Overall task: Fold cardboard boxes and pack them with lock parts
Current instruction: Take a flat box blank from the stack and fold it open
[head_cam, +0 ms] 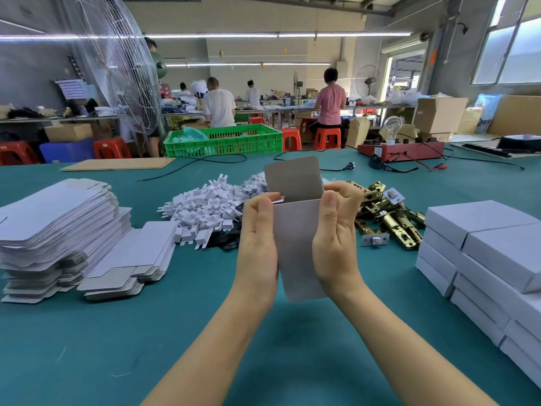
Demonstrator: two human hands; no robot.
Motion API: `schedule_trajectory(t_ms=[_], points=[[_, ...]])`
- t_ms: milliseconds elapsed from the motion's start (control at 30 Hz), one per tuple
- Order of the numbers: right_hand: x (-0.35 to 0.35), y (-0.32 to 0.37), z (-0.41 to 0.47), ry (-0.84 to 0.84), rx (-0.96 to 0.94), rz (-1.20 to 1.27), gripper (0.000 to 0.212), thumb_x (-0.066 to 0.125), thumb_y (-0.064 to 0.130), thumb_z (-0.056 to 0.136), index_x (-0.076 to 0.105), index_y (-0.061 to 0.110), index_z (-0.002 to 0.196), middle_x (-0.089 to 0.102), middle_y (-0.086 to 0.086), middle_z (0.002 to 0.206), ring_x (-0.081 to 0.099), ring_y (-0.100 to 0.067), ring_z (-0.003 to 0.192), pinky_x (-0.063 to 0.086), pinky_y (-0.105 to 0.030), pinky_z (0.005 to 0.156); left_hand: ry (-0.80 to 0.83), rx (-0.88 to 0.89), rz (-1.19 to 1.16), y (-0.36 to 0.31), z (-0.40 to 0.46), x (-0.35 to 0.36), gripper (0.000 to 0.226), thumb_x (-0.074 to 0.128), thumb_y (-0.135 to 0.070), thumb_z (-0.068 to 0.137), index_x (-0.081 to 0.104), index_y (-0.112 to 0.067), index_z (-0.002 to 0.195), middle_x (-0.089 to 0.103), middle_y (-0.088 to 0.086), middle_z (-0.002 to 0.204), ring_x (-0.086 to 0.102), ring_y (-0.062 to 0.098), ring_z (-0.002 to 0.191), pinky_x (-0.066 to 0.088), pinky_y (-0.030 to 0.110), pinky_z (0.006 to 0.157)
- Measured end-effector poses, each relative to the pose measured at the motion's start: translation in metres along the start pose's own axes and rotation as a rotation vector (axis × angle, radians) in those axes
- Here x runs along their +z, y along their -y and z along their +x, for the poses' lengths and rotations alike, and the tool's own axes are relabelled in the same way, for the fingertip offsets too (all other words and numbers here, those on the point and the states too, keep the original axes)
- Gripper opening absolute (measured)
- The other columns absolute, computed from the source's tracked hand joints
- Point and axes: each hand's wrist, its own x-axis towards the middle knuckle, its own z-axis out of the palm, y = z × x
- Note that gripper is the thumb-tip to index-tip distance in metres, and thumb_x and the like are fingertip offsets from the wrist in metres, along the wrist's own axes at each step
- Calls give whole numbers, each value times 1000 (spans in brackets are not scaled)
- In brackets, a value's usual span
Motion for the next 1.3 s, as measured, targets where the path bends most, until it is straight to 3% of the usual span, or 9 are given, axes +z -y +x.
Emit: schedule_trajectory(t_ms=[233, 333, 433, 533, 667, 800, 967, 1167, 1300], points=[[3, 4, 1, 10, 49, 85, 12, 31, 26, 100, 41, 26, 95, 47, 26, 80, 40, 1, 71, 38, -18, 69, -90, -99, -144, -12, 8, -1, 24, 50, -28, 101, 63, -27, 81, 67, -9, 77, 59, 2, 59, 47, 17, 49], [5, 6, -2, 38, 88, 139, 15, 33, 24, 99, 47, 29, 97, 50, 23, 88, 45, -5, 80, 40, -27, 74, -83, -112, -157, -14, 8, -3, 25, 48, -22, 101, 65, -24, 84, 69, -8, 75, 61, 2, 59, 49, 16, 50], [5, 6, -2, 56, 83, 154, 19, 34, 18, 98, 50, 27, 96, 52, 23, 90, 48, -3, 87, 39, -20, 81, -87, -132, -187, -16, 8, -2, 29, 47, -21, 101, 68, -26, 83, 72, -6, 78, 63, 2, 62, 52, 18, 53], [4, 7, 0, 78, 103, 136, 18, 34, 18, 97, 50, 21, 90, 52, 26, 84, 47, 4, 82, 35, -8, 77, -114, -134, -197, -19, 7, -1, 30, 46, -20, 101, 68, -27, 82, 72, -6, 80, 63, 3, 61, 50, 18, 51], [5, 6, 1, 60, 255, 167, 21, 36, 25, 101, 44, 20, 83, 44, 21, 73, 40, 0, 69, 37, -15, 63, -156, -137, -124, -18, 6, 1, 38, 47, -19, 98, 65, -37, 71, 68, -8, 82, 58, 7, 63, 45, 18, 49], [5, 7, 1, 38, 299, 167, 7, 41, 19, 95, 39, 22, 89, 40, 9, 85, 42, 6, 70, 36, -8, 67, -188, -160, -139, -18, 3, 1, 27, 51, -22, 91, 58, -48, 85, 63, 5, 98, 58, 13, 66, 46, 25, 51], [2, 7, 5, 137, 315, 175, 32, 34, 7, 101, 53, 33, 104, 59, 11, 97, 57, -4, 91, 48, -25, 84, -126, -171, -222, -16, 5, 2, 46, 42, -9, 98, 67, -47, 95, 74, 6, 99, 67, 14, 71, 55, 26, 55], [-1, 6, 6, 175, 347, 189, 19, 36, 19, 104, 55, 25, 100, 58, -3, 104, 54, -14, 97, 44, -42, 95, -112, -173, -276, -16, 8, -1, 29, 42, -4, 101, 61, -26, 98, 71, 1, 79, 59, 6, 53, 47, 17, 47], [-2, 5, 5, 173, 329, 192, 19, 36, 26, 104, 52, 21, 94, 56, 0, 93, 52, -11, 90, 44, -34, 88, -88, -150, -272, -16, 8, 0, 29, 38, -1, 101, 58, -19, 88, 63, -7, 59, 50, 0, 42, 41, 12, 41]])
